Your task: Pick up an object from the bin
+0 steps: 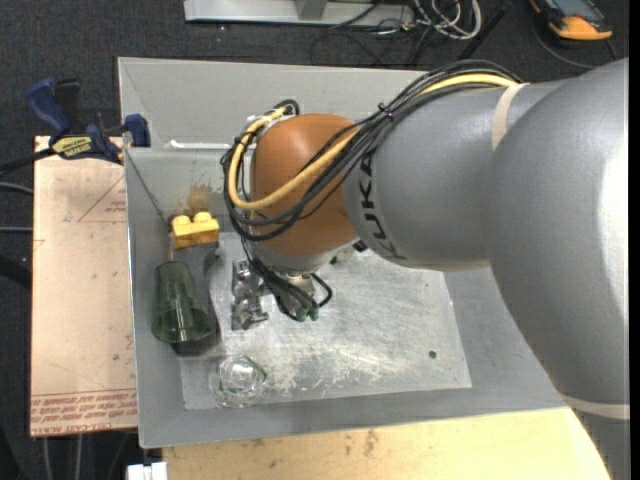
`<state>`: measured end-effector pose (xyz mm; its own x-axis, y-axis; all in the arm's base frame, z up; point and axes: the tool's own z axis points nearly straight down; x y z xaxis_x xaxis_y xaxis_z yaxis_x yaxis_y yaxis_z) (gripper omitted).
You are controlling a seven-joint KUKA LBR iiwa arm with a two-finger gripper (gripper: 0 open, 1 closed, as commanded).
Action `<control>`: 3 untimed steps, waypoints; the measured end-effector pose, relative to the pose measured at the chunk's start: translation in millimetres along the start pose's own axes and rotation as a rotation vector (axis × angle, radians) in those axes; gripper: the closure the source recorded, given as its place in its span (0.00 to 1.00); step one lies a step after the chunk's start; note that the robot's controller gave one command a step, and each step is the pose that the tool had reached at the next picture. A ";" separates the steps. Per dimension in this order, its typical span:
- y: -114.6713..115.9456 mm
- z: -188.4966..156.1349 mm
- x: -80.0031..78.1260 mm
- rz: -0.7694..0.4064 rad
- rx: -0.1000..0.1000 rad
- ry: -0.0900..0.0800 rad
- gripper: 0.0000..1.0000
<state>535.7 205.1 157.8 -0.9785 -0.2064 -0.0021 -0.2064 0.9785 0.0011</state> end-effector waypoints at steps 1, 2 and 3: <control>-38.9 6.2 23.0 -0.067 -0.001 0.001 1.00; 21.0 -30.8 39.6 0.076 -0.004 -0.002 0.00; 16.8 -29.7 39.3 0.081 0.000 0.000 0.00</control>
Offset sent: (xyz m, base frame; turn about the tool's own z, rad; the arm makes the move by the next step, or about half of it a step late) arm -0.0423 0.0074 0.0299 0.0823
